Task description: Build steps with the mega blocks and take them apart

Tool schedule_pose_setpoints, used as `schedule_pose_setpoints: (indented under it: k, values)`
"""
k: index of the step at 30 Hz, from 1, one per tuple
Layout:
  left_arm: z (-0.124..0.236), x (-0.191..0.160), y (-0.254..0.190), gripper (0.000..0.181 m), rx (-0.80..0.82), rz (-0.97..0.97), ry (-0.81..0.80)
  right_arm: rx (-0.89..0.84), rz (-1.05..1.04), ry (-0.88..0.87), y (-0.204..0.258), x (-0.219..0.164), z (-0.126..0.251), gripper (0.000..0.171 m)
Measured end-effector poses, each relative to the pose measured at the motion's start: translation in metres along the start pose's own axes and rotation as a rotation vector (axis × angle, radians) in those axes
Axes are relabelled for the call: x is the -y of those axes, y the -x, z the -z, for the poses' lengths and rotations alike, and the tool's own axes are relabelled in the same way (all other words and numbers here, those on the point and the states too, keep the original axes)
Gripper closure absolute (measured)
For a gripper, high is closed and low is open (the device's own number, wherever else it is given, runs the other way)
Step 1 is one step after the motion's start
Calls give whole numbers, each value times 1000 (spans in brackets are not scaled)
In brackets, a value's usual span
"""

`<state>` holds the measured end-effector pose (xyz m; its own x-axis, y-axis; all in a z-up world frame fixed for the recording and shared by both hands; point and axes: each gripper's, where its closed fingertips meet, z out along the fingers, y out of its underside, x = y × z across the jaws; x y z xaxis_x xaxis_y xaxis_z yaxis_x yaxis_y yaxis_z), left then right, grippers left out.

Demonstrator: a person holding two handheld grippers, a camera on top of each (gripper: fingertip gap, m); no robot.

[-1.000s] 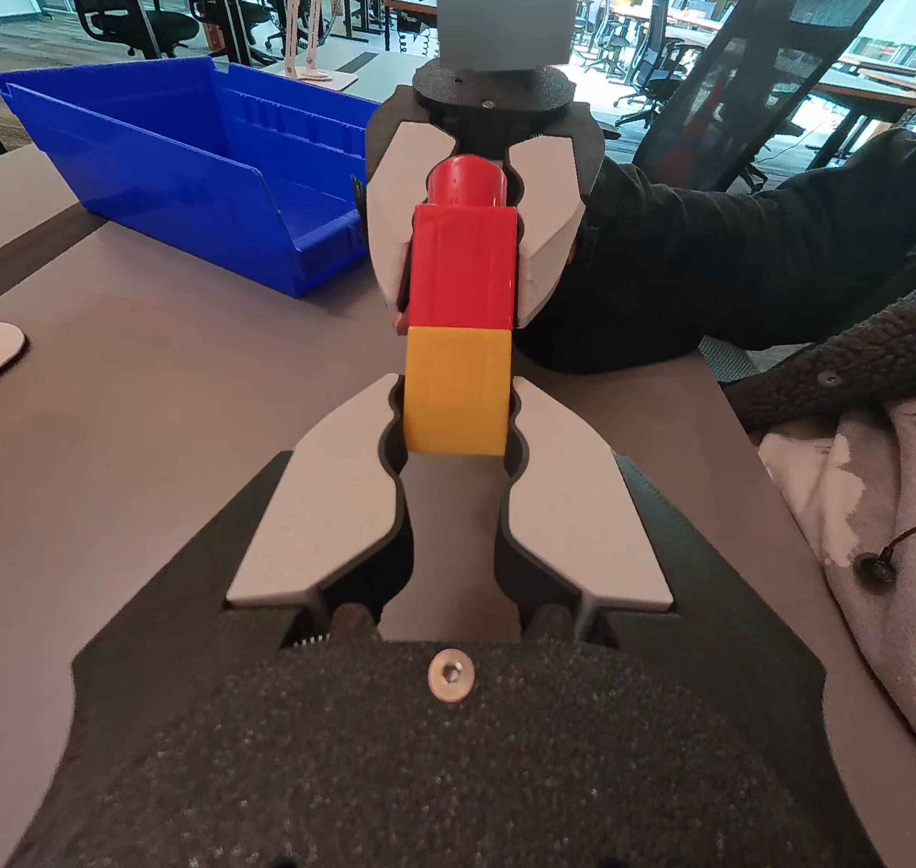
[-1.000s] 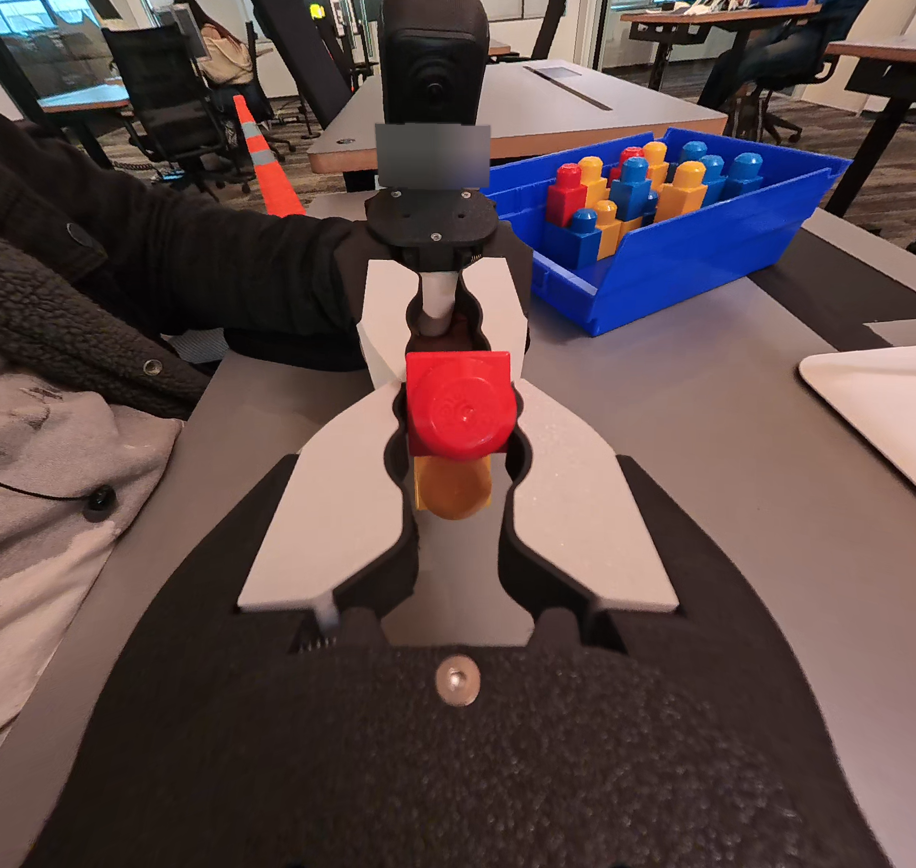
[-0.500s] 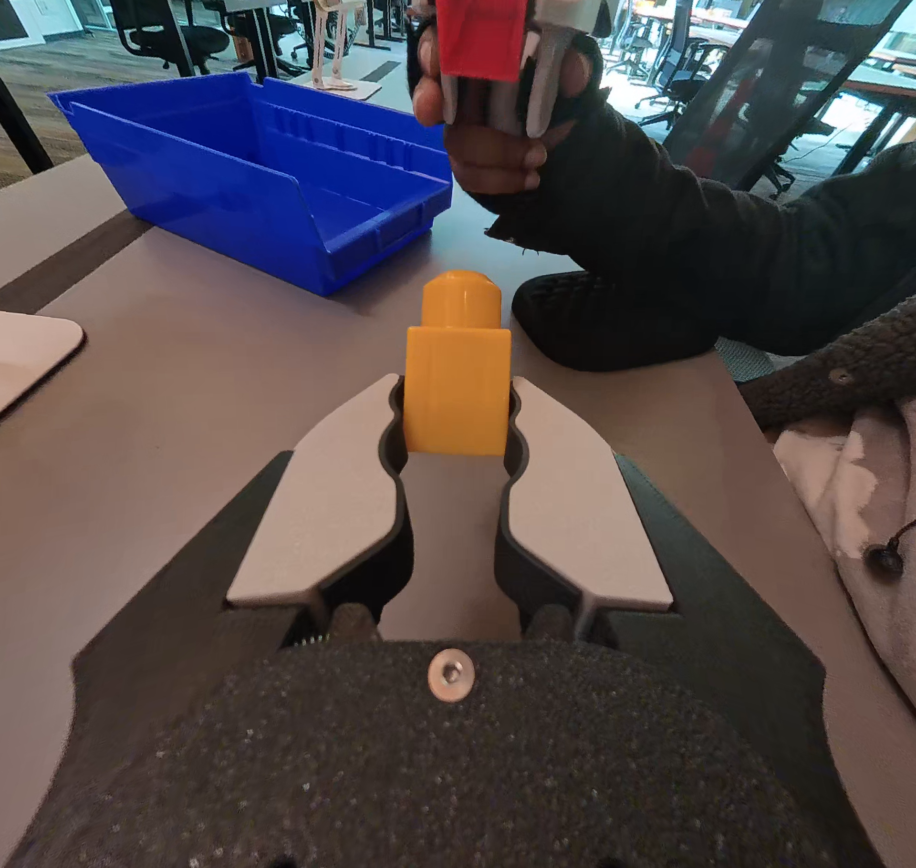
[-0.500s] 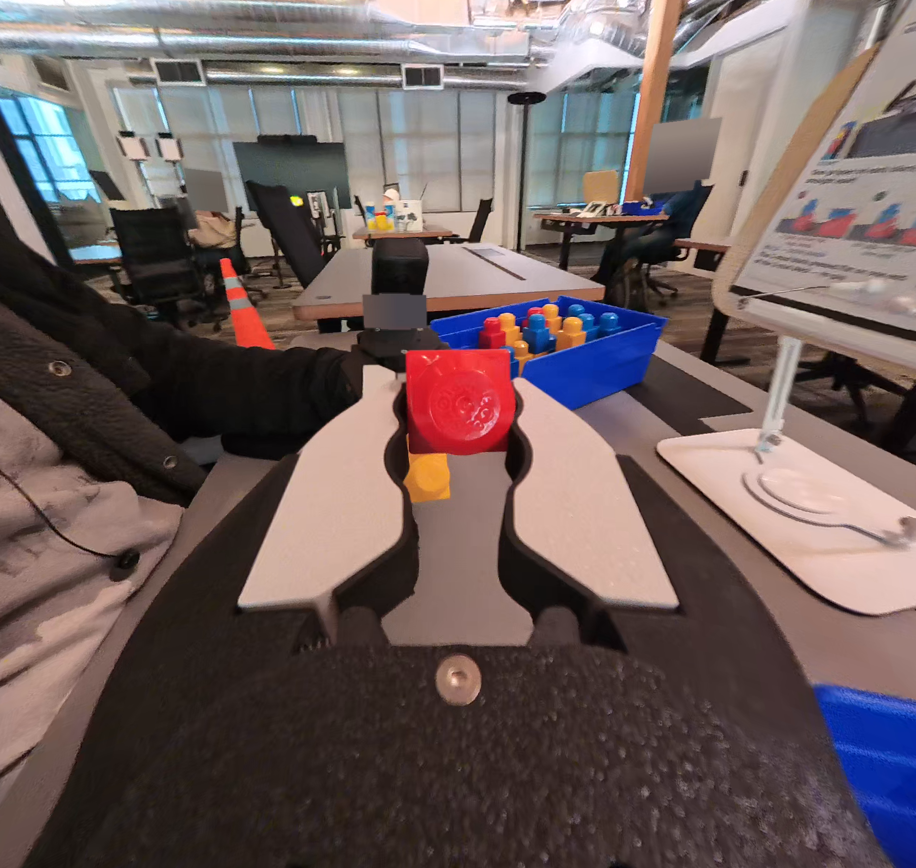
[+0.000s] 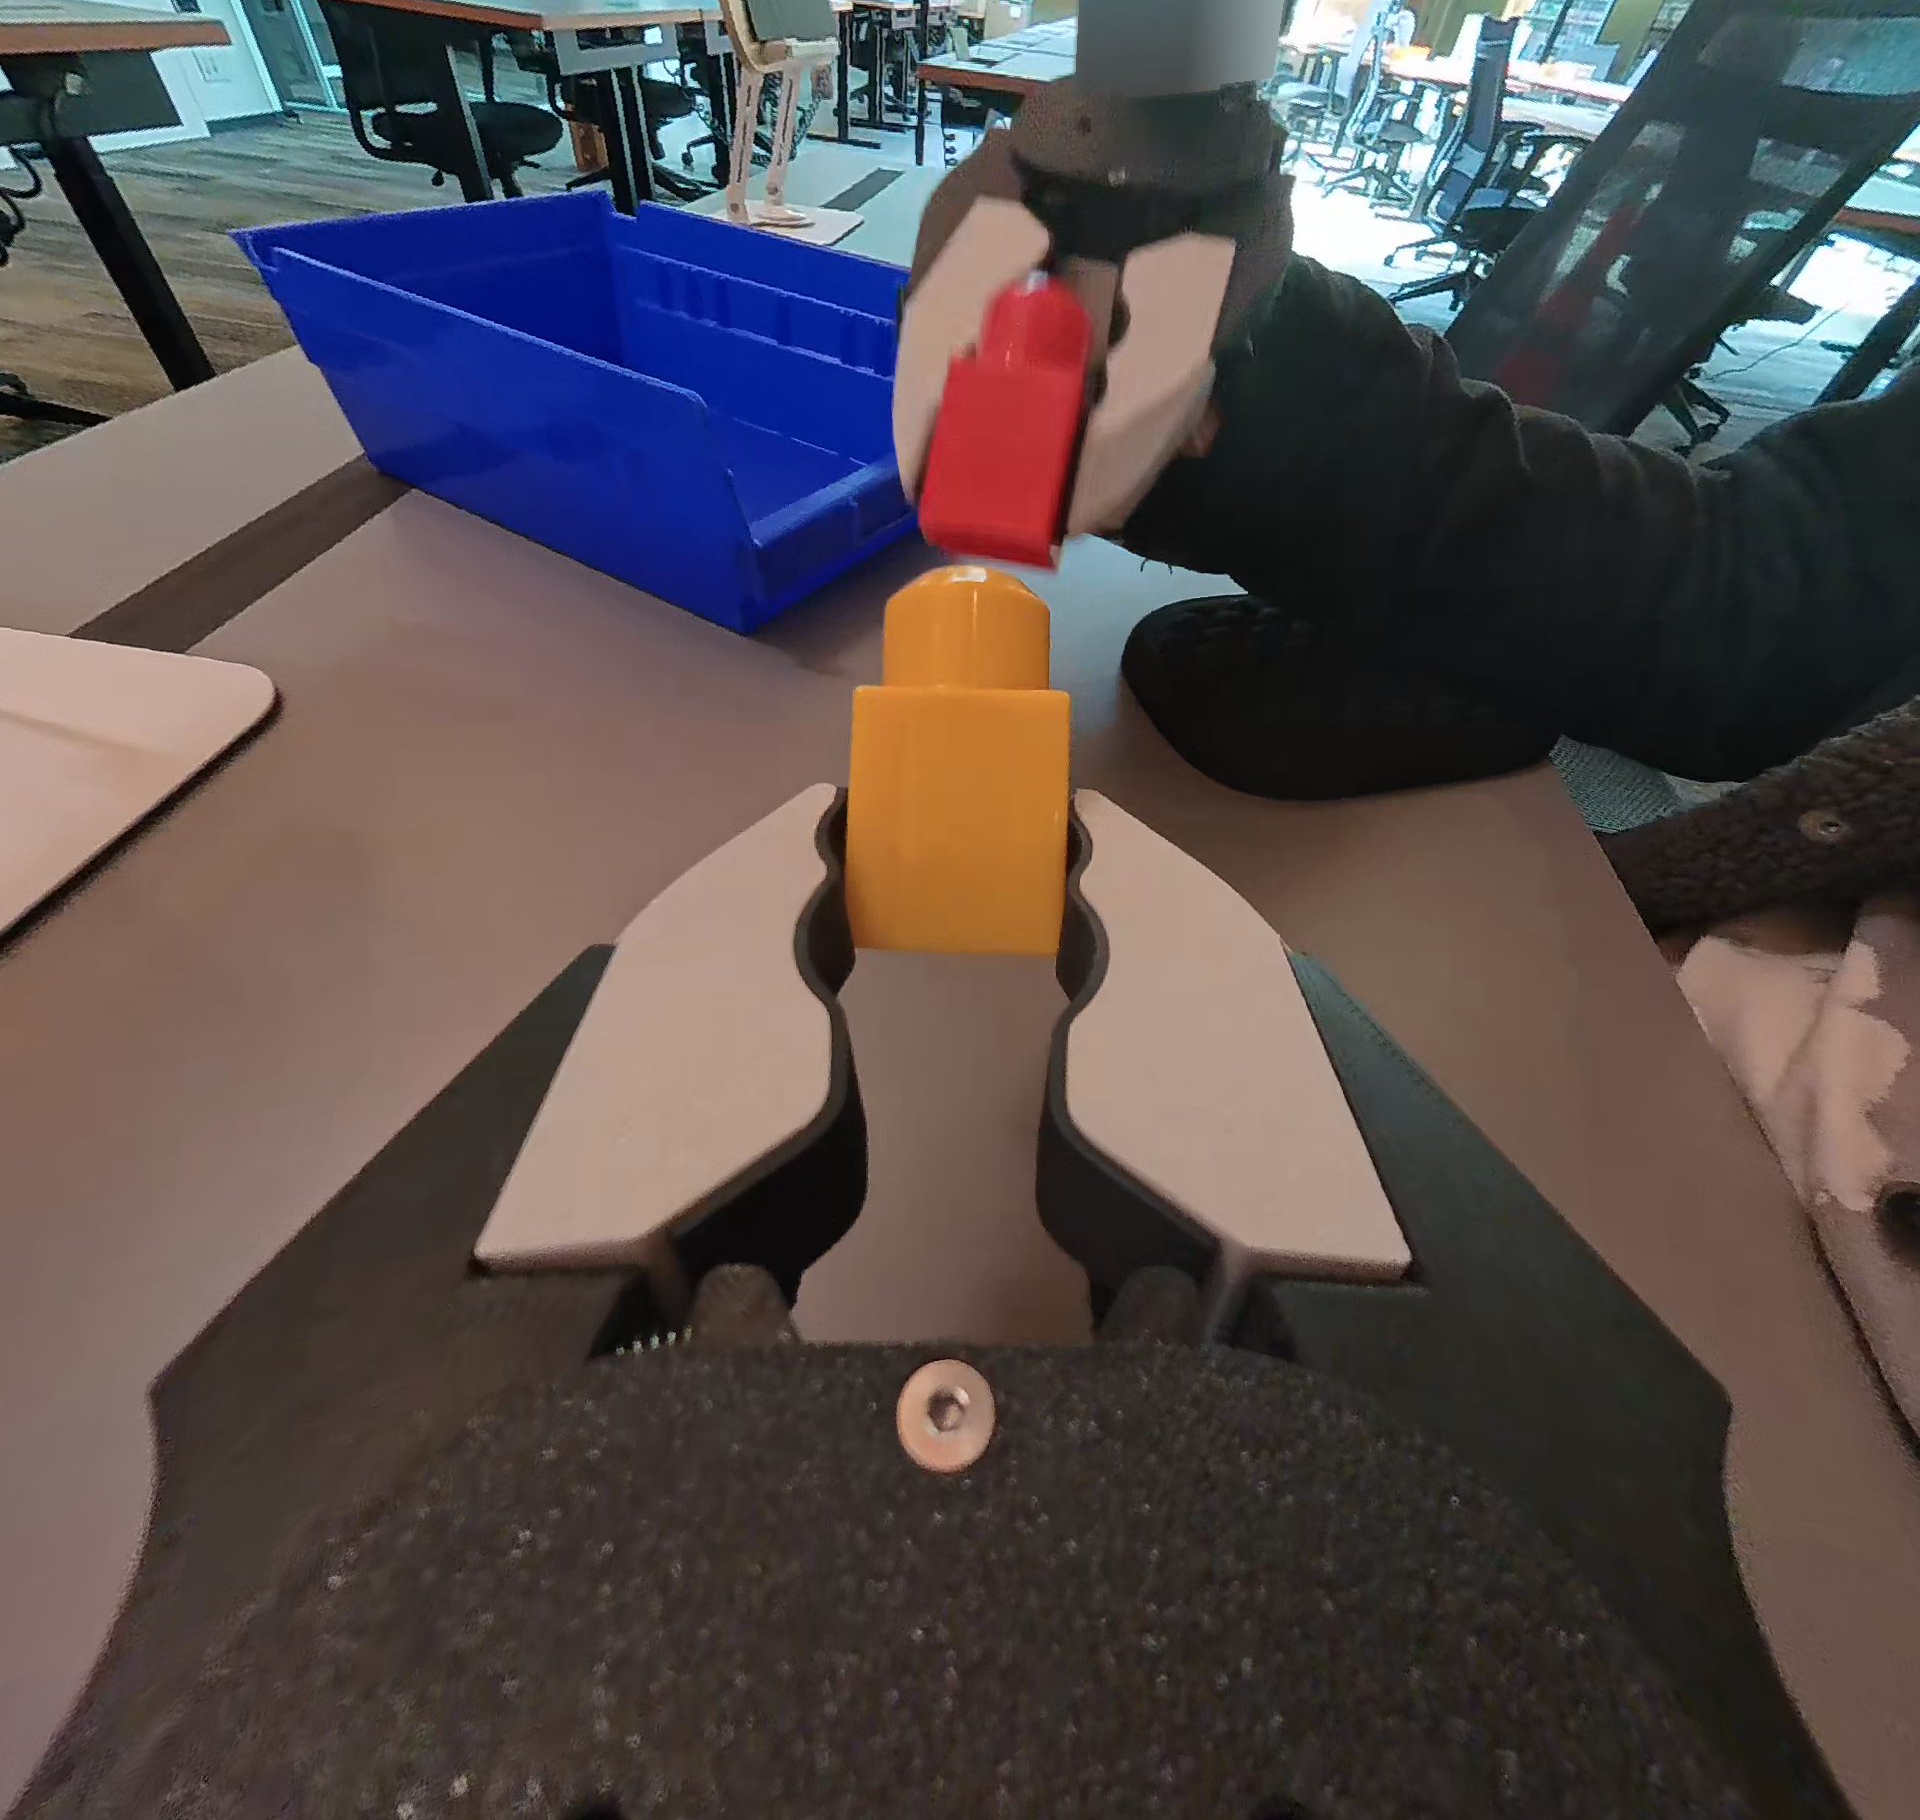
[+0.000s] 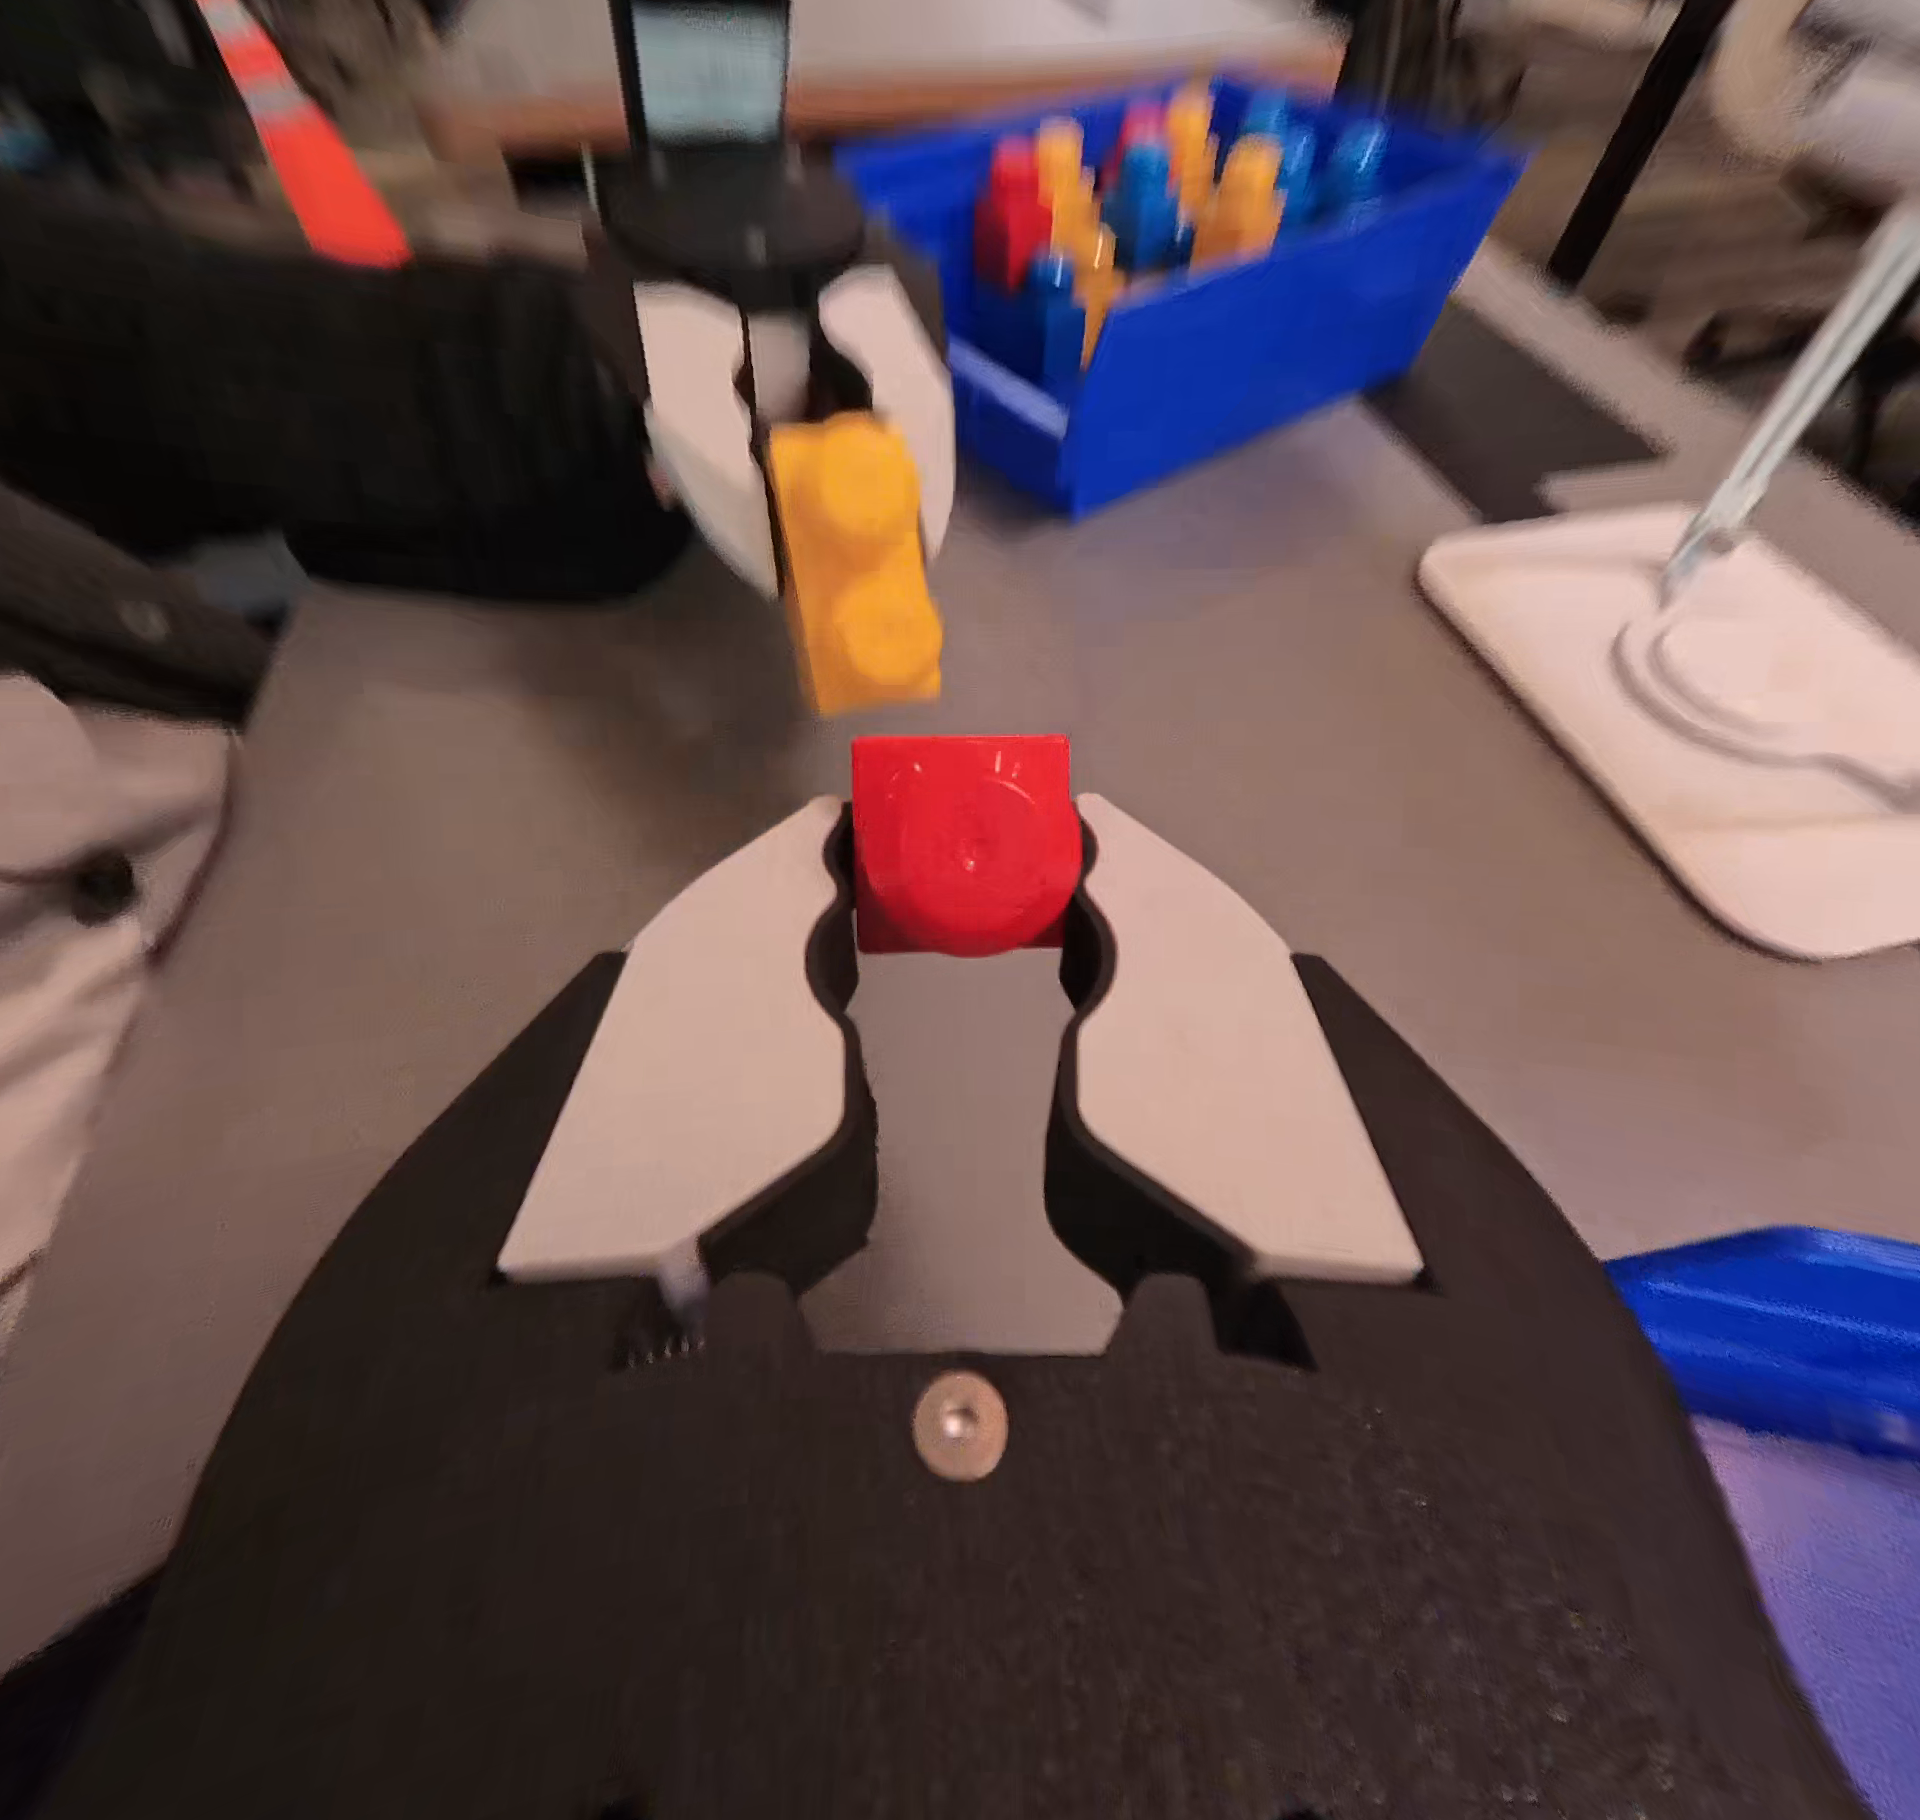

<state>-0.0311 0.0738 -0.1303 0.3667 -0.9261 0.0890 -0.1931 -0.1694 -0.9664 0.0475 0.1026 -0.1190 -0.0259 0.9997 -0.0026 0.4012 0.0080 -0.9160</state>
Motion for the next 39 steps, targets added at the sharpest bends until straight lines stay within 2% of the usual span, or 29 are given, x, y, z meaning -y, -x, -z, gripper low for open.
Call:
schedule_pose_setpoints:
  k: [3, 7, 15, 24, 27, 31, 36, 39]
  values:
    - [2, 0, 5, 144, 19, 4, -10, 40, 8, 235, 9, -37, -19, 135]
    - [4, 2, 8, 144, 32, 7, -22, 77, 16, 449, 19, -72, -31, 135]
    - [4, 1, 10, 144, 42, 10, -21, 62, 47, 641, 19, -105, -34, 135]
    - [3, 0, 9, 144, 39, 8, -16, 57, 71, 654, 19, -106, -35, 135]
    - [3, 0, 8, 144, 37, 8, -16, 67, 77, 618, 20, -102, -35, 135]
    - [4, 0, 7, 144, 33, 7, -18, 68, 35, 398, 19, -63, -27, 114]
    - [2, -1, 4, 144, 19, 5, -9, 61, 29, 21, 18, 3, -16, 116]
    - [-2, -2, -3, 144, -5, -4, -2, 71, 32, -135, 23, 30, -13, 121]
